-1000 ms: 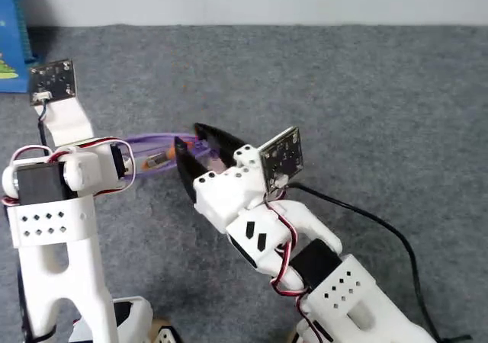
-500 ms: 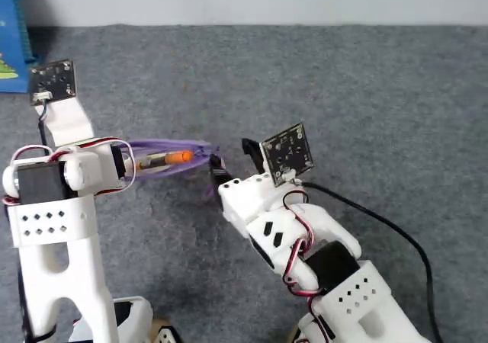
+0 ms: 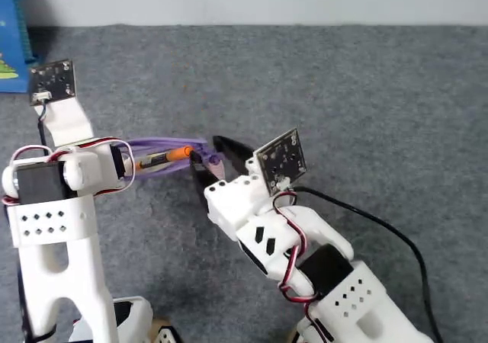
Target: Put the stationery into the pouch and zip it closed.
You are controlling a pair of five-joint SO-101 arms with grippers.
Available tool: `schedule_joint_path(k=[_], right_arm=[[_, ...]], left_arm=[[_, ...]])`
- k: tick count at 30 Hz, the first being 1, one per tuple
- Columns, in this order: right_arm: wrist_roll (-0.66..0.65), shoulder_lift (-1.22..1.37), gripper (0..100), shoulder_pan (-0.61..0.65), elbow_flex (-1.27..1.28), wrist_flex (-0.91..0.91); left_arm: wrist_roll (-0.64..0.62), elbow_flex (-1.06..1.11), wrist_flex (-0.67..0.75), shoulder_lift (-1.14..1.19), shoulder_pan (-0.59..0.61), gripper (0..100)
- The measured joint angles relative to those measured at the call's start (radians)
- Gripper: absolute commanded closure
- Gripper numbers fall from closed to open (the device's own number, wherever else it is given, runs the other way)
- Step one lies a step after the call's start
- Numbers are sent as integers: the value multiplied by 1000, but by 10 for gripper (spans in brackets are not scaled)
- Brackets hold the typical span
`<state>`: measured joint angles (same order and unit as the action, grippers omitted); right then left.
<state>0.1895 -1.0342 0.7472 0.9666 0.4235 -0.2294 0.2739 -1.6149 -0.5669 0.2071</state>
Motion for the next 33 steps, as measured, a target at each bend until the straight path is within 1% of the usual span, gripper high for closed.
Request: schedule_joint_path(k=[2,5,8,12,15,20,26,29,33], right_arm=[[3,40,957,2,0,-49],[8,117,990,2,-18,-117],[8,219,989,2,-64,-169],[0,325,989,28,-160,-169],[-44,370,989,57,-216,-129],[-68,376,989,77,-269,-43],[-69,377,989,77,-281,78],[-69,376,989,77,-295,103],[-69,338,991,41,-308,138]], left_arm=[[0,0,0,0,0,989],[0,0,0,0,0,989],[0,0,0,0,0,989],[0,0,0,0,2,989],[0,0,0,0,2,989],[0,0,0,0,2,989],[0,0,0,0,2,989],[0,0,0,0,3,989],[0,0,0,0,3,989]])
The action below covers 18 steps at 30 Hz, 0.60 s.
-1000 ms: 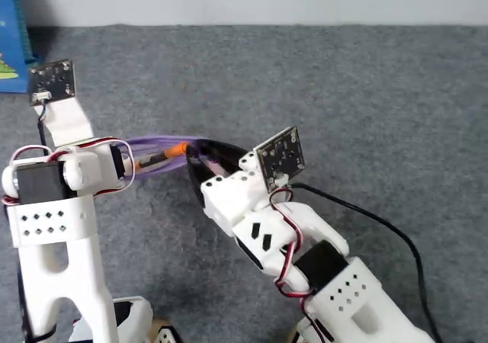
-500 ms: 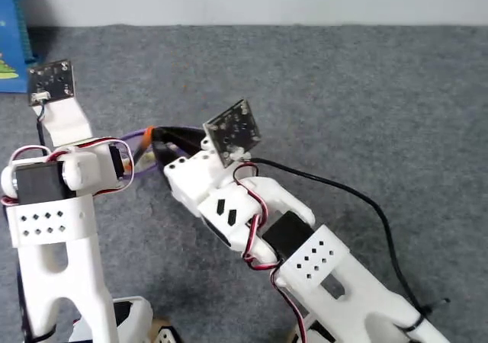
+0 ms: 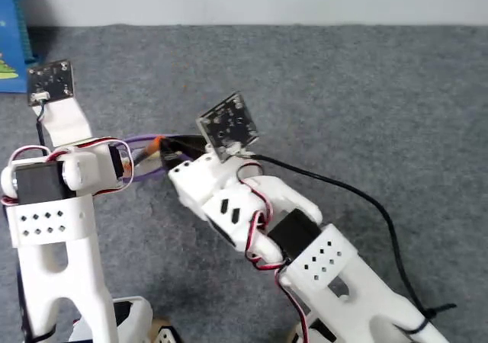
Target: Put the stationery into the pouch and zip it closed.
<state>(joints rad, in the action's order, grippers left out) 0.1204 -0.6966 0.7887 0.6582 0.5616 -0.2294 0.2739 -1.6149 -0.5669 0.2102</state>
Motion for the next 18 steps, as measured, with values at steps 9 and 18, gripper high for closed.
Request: schedule_joint_path(k=[9,18], right_arm=[[21,-160,954,-61,-32,232],[198,-166,803,-14,-32,253]], left_arm=[[0,0,0,0,-2,989],[0,0,0,0,-2,989]])
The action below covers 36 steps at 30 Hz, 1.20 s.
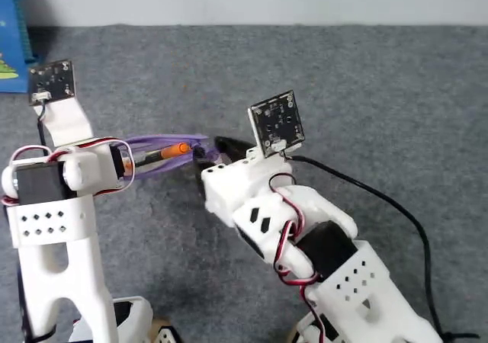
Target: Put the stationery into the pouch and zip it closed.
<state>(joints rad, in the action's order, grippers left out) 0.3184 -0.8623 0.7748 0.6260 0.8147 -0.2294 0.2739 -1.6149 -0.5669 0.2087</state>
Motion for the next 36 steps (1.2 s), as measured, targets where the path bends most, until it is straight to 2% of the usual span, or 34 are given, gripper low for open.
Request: schedule_joint_path(k=[4,12,17,31,33,36], right_arm=[[31,20,827,52,0,-29],[31,169,836,49,-12,-144],[31,224,995,52,-51,-149],[-98,146,987,49,-49,-143],[-110,112,962,49,-49,-114],[-114,84,866,44,-49,-77]], left_arm=[[0,0,0,0,0,989],[0,0,3,0,0,989],[0,48,43,-2,0,989],[0,49,48,-2,0,989],[0,49,48,-2,0,989],[0,49,48,-2,0,989]])
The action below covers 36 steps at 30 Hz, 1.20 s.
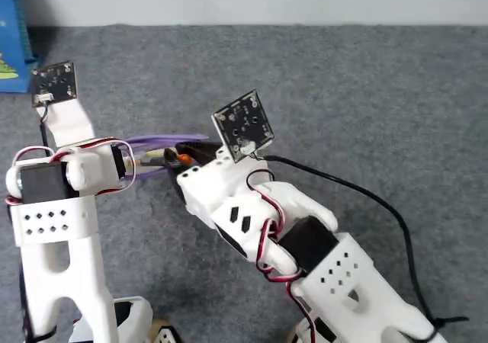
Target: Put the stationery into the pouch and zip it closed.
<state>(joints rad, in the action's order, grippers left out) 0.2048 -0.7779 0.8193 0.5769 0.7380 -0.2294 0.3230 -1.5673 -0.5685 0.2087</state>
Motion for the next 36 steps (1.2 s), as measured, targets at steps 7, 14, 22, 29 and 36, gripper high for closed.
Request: schedule_joint_path(k=[7,14,22,29,36], right_arm=[[0,-6,883,2,0,18],[0,-6,894,2,0,18],[41,51,897,-5,-2,18],[69,152,951,-41,-68,14],[72,163,990,-49,-72,17]], left_arm=[[0,0,0,0,0,989],[0,0,0,0,0,989],[0,0,0,0,0,989],[0,0,2,2,0,989],[0,0,2,2,2,989]])
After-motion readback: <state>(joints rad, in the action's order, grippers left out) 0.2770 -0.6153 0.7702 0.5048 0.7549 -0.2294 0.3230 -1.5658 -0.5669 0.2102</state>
